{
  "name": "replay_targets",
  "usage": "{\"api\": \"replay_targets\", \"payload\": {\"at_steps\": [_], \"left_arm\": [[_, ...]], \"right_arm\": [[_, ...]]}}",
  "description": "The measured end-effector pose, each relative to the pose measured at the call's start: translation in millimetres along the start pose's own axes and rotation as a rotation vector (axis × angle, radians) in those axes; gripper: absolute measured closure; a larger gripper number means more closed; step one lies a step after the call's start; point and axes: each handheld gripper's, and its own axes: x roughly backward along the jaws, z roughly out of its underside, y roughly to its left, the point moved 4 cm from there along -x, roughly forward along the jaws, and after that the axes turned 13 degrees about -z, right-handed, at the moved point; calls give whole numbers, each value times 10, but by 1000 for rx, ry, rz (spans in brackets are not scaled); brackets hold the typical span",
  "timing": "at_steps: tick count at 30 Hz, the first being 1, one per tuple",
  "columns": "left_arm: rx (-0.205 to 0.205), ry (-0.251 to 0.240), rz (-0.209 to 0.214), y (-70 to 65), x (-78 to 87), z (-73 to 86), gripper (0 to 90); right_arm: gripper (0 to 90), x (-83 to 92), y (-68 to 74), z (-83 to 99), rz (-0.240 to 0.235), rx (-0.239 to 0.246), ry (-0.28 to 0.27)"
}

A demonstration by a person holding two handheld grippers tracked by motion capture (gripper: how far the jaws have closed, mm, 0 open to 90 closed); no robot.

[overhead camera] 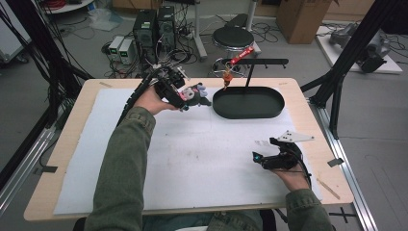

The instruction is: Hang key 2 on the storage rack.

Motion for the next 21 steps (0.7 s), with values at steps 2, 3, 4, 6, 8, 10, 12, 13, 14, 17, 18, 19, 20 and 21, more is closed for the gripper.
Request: {"api": "replay_targets", "payload": {"at_steps": [2,3,4,6,8,10,12,13,14,17,18,19,20,21], "left_arm": [[3,-16,-1,-35,-11,-85,502],[-9,-29,2,-79,-12,-175,502],[-9,-29,2,-79,-12,-175,503],[-25,-26,9,-115,-21,-256,503],[-38,-9,-1,-136,-45,-332,504],[-39,-12,-6,-157,-40,-471,505],[-38,-16,-5,-168,-31,-521,505],[-41,-18,-7,-193,-16,-631,505],[-41,-18,-7,-193,-16,-631,505],[-26,-55,19,-239,52,-876,506],[-26,-55,19,-239,52,-876,505],[-19,-61,23,-242,58,-930,505],[-11,-65,24,-246,55,-979,505],[-14,-61,17,-248,45,-1060,505]], "right_arm": [[6,5,2,4,0,1,-2],[6,12,-2,7,0,-4,-3],[6,12,-2,7,0,-4,-3],[6,17,-14,7,1,-6,-9],[6,15,-24,7,3,-6,-7],[6,8,-33,7,0,-5,-4],[6,4,-32,8,-1,-8,-4],[6,1,-24,10,-2,-12,2],[6,1,-24,10,-2,-12,2],[6,12,-28,13,2,-12,-3],[6,12,-28,13,2,-12,-3],[6,18,-31,15,1,-12,-4],[6,18,-31,15,1,-12,-4],[6,26,-28,20,2,-10,-3]]}}
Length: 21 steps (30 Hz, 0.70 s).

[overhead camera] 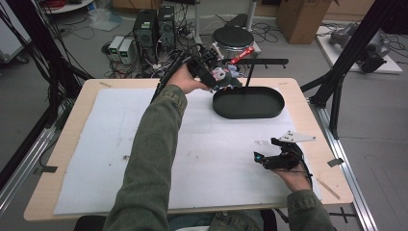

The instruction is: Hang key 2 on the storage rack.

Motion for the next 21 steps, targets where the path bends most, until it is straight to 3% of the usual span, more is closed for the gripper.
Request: {"api": "replay_targets", "payload": {"at_steps": [5,8,13,16,21], "left_arm": [[15,-17,-16,-4,-31,-159,505],[-11,-32,-16,-66,-59,-275,505],[-6,-33,-18,-117,-91,-376,505],[22,-33,-15,-95,-114,-458,505],[56,-30,-53,-62,-156,-565,505]], "right_arm": [[6,7,-9,7,1,-1,2],[6,8,-23,10,1,-4,2],[6,13,-32,9,5,-2,-2],[6,7,-26,11,-2,-7,0],[6,0,-31,13,-3,-3,2]]}}
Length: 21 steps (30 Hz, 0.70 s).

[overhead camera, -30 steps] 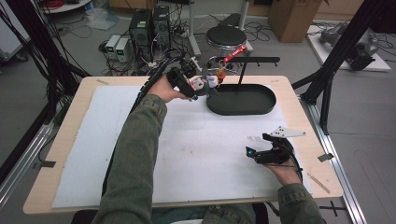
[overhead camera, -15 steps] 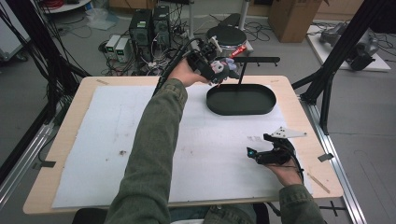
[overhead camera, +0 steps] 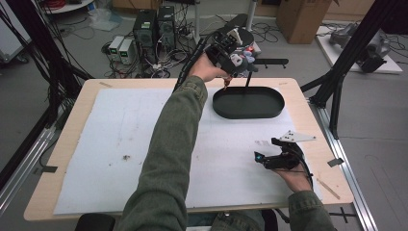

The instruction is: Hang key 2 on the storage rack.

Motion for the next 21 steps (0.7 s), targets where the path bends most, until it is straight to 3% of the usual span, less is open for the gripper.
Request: {"api": "replay_targets", "payload": {"at_steps": [5,9,17,19,21], "left_arm": [[9,9,-30,-17,-97,-48,505],[38,-8,-10,-39,-225,-110,505],[54,-18,-45,-40,-358,-160,505],[57,-20,-77,-38,-402,-186,505],[62,-22,-83,-43,-417,-197,505]], "right_arm": [[6,15,-9,-1,-1,-5,-5],[6,39,-19,3,6,-5,-12],[6,49,-52,5,7,-10,-13],[6,33,-69,-2,6,-6,-14],[6,24,-70,-5,3,-2,-13]]}}
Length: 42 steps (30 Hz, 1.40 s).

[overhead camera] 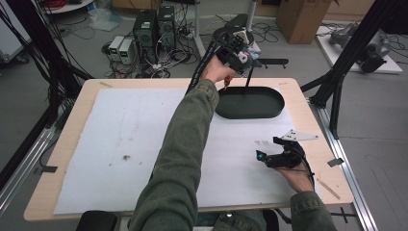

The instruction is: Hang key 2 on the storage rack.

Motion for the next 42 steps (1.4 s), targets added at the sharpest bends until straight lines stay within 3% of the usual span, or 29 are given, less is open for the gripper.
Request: {"api": "replay_targets", "payload": {"at_steps": [1,2,7,10,12,16,19,23,28,31,37,42], "left_arm": [[-3,-2,-6,-2,-8,-5,504],[-7,-10,-38,-7,-30,-10,504],[-25,-17,-75,-16,-59,-6,482],[0,-62,-101,2,-49,-28,394],[8,-85,-116,11,-31,-39,251],[11,-153,-138,31,30,-36,156],[37,-196,-115,73,91,-20,129],[22,-192,-99,122,155,21,114],[42,-204,-84,173,229,101,102],[50,-189,-47,176,237,220,79],[20,-163,6,176,216,489,64],[6,-164,16,184,249,608,64]], "right_arm": [[6,-1,0,-1,0,-1,0],[6,-1,0,-3,-1,-5,0],[6,-4,1,-13,-4,-4,-4],[6,-10,2,-17,-8,2,-4],[6,-13,3,-21,-11,7,-4],[6,-10,2,-23,-12,6,-4],[6,-11,12,-21,-14,0,-3],[6,-12,13,-20,-14,4,-2],[6,-10,15,-20,-13,6,-1],[6,-8,15,-22,-12,5,-1],[6,-5,16,-25,-11,4,-4],[6,-8,16,-24,-10,4,-1]]}}
